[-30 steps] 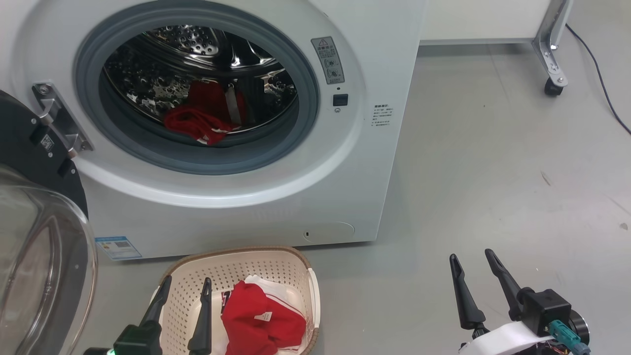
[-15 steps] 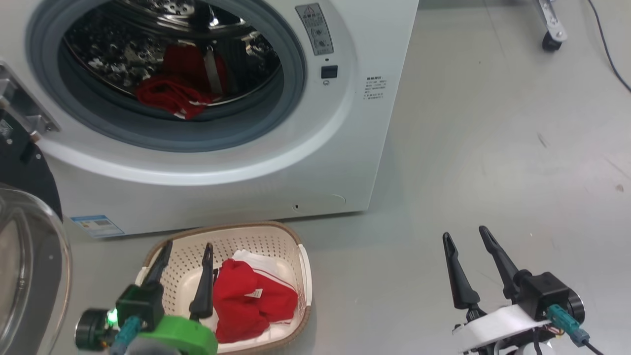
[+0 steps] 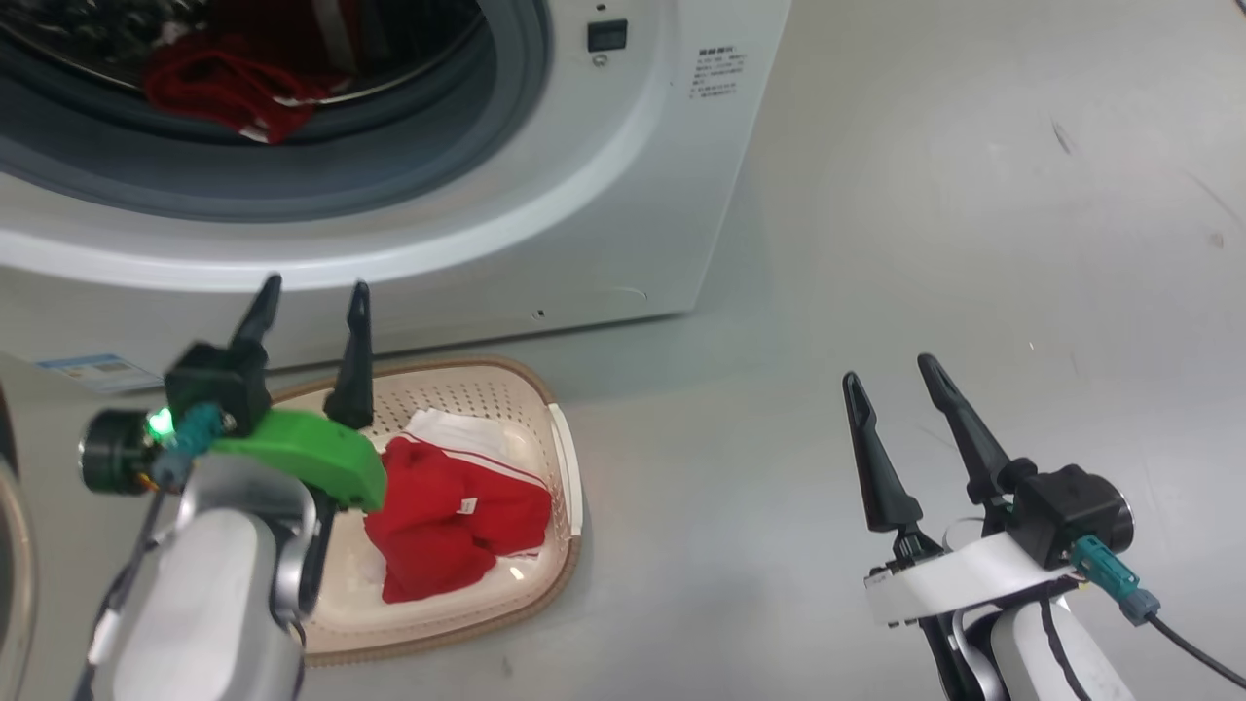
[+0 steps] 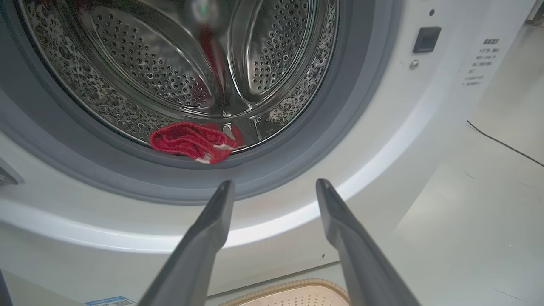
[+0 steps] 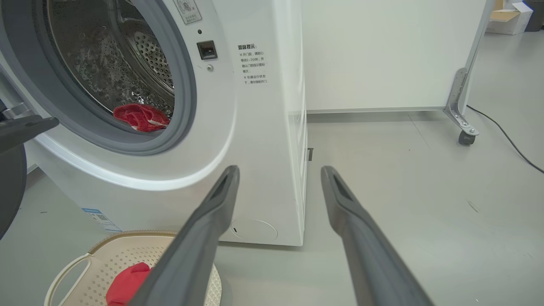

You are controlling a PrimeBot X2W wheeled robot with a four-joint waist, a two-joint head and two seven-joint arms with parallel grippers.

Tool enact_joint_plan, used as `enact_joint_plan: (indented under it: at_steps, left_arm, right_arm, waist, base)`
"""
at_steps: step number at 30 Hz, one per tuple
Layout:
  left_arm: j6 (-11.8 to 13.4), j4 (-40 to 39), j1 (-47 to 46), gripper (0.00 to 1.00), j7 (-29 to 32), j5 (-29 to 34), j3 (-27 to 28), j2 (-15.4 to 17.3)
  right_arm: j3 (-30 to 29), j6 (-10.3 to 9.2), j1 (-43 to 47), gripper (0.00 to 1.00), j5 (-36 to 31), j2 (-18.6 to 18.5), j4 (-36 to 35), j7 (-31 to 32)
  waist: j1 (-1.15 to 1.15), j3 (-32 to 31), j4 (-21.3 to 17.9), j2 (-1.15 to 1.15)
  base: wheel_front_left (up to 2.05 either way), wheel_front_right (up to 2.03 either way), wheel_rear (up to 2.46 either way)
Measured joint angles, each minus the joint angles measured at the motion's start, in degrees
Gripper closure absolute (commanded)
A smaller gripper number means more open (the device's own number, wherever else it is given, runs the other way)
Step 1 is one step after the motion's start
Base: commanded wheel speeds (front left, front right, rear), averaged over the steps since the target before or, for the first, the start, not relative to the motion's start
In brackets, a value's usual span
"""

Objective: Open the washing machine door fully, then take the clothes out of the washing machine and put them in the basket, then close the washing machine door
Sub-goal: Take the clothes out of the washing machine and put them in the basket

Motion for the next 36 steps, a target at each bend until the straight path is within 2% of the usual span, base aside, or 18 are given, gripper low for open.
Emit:
enact_joint_plan:
  at_steps: [8, 16, 23, 30, 36]
  left_arm:
    - [-2.0, 3.2, -10.4, 0.00, 6.2, -1.5, 1.9, 2.6]
    - [-3.0, 7.8, -20.2, 0.00, 13.3, -2.1, 3.6, 7.0]
    - [-4.9, 10.6, -27.6, 0.00, 19.4, -2.0, 4.0, 11.3]
    - [-5.9, 12.9, -35.6, 0.00, 25.7, -1.4, 5.0, 15.9]
    - [-6.0, 15.8, -40.5, 0.00, 31.4, -1.4, 5.6, 18.4]
  right_arm:
    - [1.3, -1.14, -3.7, 0.00, 1.9, -0.1, -1.1, 0.0]
    - [3.1, -2.19, -7.0, 0.00, 4.9, -0.1, -1.4, 0.0]
    - [4.6, -2.94, -8.3, 0.00, 7.2, -0.1, -1.4, 0.0]
    - [5.9, -3.94, -9.6, 0.00, 9.2, -0.1, -1.6, 0.0]
    - [6.4, -4.70, -11.4, 0.00, 10.0, -0.1, -1.8, 0.0]
  waist:
    - [0.00, 5.4, -2.6, 0.00]
    - [0.01, 10.4, -6.3, 0.00]
    - [0.01, 13.3, -9.4, 0.00]
    - [0.01, 16.1, -12.0, 0.00]
    - [0.01, 18.0, -13.4, 0.00]
  base:
    - [0.00, 0.00, 0.00]
    - [0.00, 0.00, 0.00]
    - [0.00, 0.00, 0.00]
    - [0.00, 0.00, 0.00]
    - [0.00, 0.00, 0.00]
